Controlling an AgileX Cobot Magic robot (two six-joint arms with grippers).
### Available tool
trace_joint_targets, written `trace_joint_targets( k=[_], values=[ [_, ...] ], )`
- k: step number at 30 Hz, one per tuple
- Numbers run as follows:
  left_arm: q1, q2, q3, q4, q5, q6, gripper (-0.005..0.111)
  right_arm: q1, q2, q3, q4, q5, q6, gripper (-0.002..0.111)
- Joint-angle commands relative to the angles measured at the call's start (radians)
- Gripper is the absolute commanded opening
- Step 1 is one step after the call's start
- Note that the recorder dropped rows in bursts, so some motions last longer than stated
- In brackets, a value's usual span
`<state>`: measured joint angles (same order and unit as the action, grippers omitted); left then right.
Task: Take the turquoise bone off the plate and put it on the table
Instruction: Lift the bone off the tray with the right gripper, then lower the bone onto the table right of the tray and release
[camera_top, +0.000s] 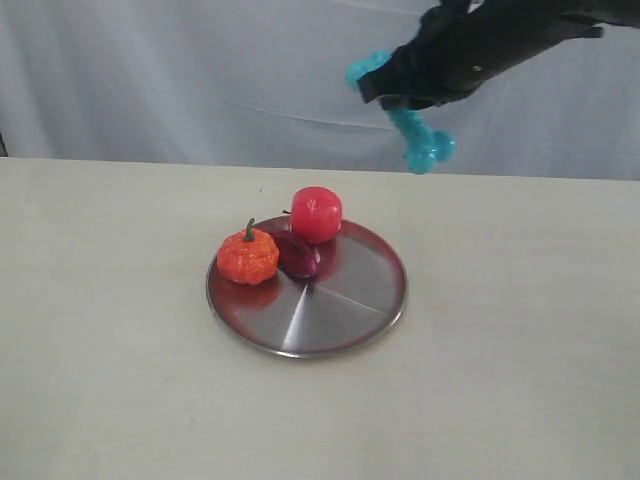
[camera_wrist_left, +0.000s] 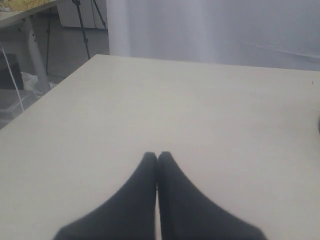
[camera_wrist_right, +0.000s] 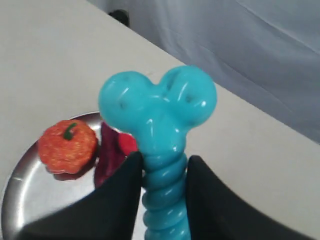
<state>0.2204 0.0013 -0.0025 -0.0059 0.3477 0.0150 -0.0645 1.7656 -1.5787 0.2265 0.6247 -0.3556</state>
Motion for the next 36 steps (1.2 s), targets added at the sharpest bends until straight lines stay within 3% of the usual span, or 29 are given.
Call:
trace_joint_targets(
  k=[1,7,20,36],
  values=[
    [0.002,-0.001,0.003,0.001,-0.005,-0.004,0.0,-0.107,0.008,-0.003,-0.019,0.043,0.082,-0.001],
    [0.002,-0.001,0.003,0.001,-0.005,-0.004,0.0,-0.188,0.081,-0.001,-0.021,0.09,0.107,-0.001],
    [0.002,-0.001,0.003,0.001,-0.005,-0.004,0.0,-0.184,0.322,-0.001,-0.102,0.107,0.261,-0.001],
    [0.002,-0.001,0.003,0.001,-0.005,-0.004,0.0,-0.184,0.433,-0.001,-0.102,0.114,0.232,0.001]
  ],
)
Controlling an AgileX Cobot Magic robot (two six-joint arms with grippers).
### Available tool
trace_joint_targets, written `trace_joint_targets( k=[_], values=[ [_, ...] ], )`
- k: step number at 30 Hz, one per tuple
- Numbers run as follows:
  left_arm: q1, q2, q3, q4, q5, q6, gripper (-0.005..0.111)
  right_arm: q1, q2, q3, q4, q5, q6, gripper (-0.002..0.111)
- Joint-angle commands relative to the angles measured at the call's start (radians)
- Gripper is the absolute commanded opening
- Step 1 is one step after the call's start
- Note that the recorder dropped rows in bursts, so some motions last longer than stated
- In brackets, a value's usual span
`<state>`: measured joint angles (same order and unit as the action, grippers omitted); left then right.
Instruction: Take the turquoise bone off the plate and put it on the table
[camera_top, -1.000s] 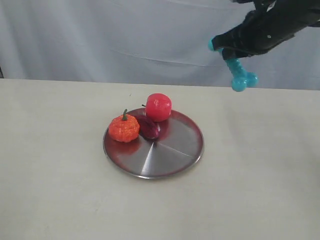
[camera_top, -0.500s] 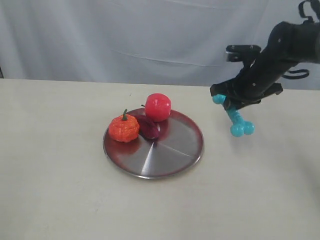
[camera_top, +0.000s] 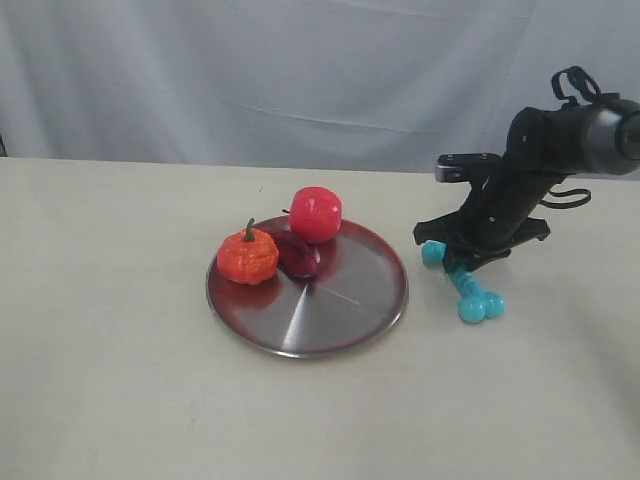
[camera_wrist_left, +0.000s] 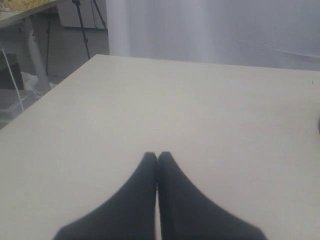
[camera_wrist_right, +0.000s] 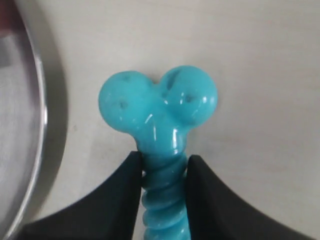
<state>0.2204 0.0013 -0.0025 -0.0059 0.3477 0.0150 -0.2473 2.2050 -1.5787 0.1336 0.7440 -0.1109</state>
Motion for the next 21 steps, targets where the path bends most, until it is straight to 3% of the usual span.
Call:
trace_joint_targets(
  k=[1,7,9,12,14,16,21],
  values=[
    [0.002,-0.001,0.003,0.001,-0.005,-0.004,0.0,-0.001,-0.006,-0.001,-0.009,-0.003,-0.013,0.004],
    [0.002,-0.001,0.003,0.001,-0.005,-0.004,0.0,-0.001,-0.006,-0.001,-0.009,0.026,-0.013,0.045],
    [0.002,-0.001,0.003,-0.001,-0.005,-0.004,0.0,-0.001,-0.016,-0.001,-0.009,0.031,-0.009,0.052],
    [0.002,-0.001,0.003,-0.001,-0.005,-0.004,0.0,-0.001,-0.06,-0.001,-0.009,0.033,0.012,0.052],
    [0.002,-0.001,0.003,-0.001,-0.005,-0.004,0.0,-0.001,-0.104,-0.001,-0.009,0.031,0.014,0.05],
    [0.002,-0.001,0.003,-0.001,-0.005,-0.004,0.0,-0.001,-0.171,-0.001,-0.009,0.031,0.014,0.041],
    [0.002,-0.001,0.003,-0.001,-0.005,-0.004,0.0,0.002,-0.338,0.002,-0.009,0.019,-0.014,0.003]
  ],
)
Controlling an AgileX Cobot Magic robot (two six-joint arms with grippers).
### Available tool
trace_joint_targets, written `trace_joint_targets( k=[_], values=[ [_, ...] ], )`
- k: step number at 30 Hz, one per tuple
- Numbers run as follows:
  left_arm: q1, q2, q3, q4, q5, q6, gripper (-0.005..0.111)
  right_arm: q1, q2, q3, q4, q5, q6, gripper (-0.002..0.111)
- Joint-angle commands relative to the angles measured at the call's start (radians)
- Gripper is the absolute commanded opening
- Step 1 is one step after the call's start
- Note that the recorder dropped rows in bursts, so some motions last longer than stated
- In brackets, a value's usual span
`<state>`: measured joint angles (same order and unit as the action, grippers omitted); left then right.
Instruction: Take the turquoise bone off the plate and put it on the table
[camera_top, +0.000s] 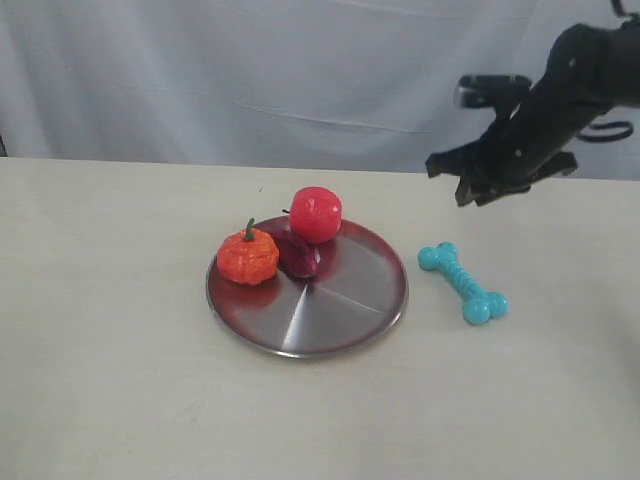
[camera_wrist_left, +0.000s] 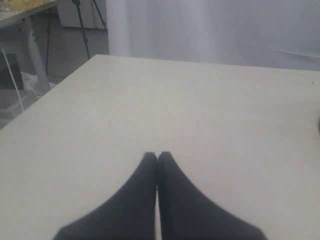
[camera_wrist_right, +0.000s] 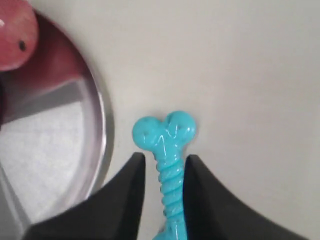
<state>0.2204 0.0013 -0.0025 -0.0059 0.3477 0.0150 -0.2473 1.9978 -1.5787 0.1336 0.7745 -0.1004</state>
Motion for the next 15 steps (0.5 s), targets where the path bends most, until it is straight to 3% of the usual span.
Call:
trace_joint_targets(
  k=[1,5,10,15],
  values=[
    [0.002,-0.001,0.003,-0.001,-0.005,-0.004,0.0,0.005,-0.162,0.01,-0.009,-0.026,-0.028,0.0],
    [0.002,-0.001,0.003,-0.001,-0.005,-0.004,0.0,0.068,-0.432,0.168,-0.103,-0.274,-0.02,-0.001],
    [0.002,-0.001,0.003,-0.001,-0.005,-0.004,0.0,0.148,-0.808,0.493,-0.187,-0.706,0.063,-0.001],
    [0.002,-0.001,0.003,-0.001,-0.005,-0.004,0.0,0.148,-1.094,0.705,-0.176,-0.834,0.08,-0.001]
  ],
)
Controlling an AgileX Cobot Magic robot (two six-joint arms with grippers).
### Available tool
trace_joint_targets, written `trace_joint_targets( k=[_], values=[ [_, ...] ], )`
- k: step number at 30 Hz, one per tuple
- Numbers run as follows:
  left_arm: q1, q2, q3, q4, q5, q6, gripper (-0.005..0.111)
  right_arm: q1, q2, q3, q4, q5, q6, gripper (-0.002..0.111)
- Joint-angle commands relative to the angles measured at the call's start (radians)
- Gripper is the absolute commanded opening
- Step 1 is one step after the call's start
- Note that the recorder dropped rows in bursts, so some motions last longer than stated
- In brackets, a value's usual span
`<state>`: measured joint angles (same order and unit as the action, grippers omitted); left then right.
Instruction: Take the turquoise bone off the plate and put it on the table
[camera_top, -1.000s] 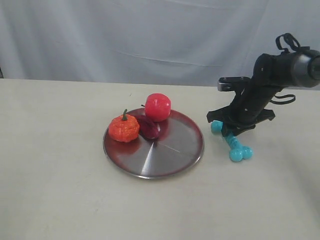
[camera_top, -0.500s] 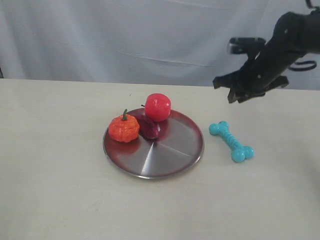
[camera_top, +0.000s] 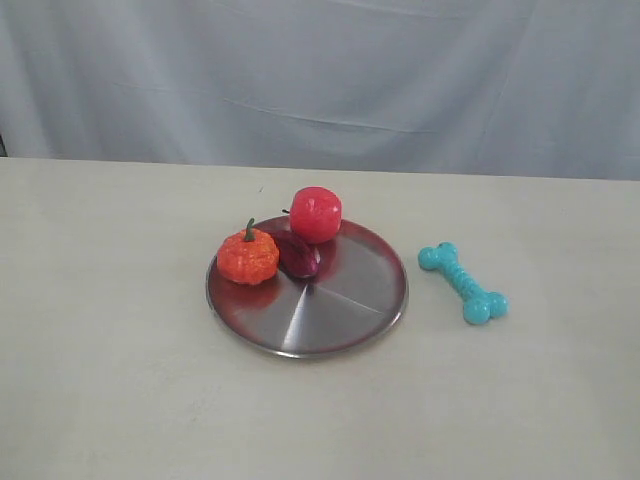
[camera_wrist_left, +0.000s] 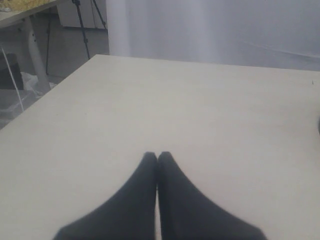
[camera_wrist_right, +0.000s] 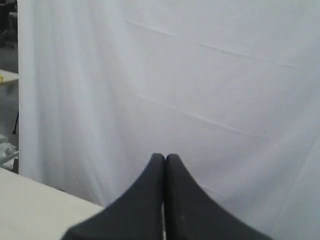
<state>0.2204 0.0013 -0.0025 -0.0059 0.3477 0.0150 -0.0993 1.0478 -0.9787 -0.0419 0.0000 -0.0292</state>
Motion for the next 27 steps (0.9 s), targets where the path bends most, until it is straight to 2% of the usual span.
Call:
trace_joint_targets(
  k=[1,4,11,19,27],
  values=[
    [0.002,-0.001,0.003,-0.001,-0.005,-0.004,0.0,0.0,-0.19,0.146,0.019,-0.074,0.009,-0.001],
    [0.002,-0.001,0.003,-0.001,-0.005,-0.004,0.0,0.0,-0.331,0.257,0.095,-0.109,0.011,-0.001],
    [0.002,-0.001,0.003,-0.001,-0.005,-0.004,0.0,0.0,-0.58,0.42,0.094,-0.141,-0.044,-0.001],
    [0.002,-0.001,0.003,-0.001,-0.005,-0.004,0.0,0.0,-0.771,0.461,0.094,-0.1,-0.015,-0.001],
    [0.002,-0.001,0.003,-0.001,-0.005,-0.004,0.0,0.0,-0.869,0.461,0.094,-0.1,-0.015,-0.001]
  ],
)
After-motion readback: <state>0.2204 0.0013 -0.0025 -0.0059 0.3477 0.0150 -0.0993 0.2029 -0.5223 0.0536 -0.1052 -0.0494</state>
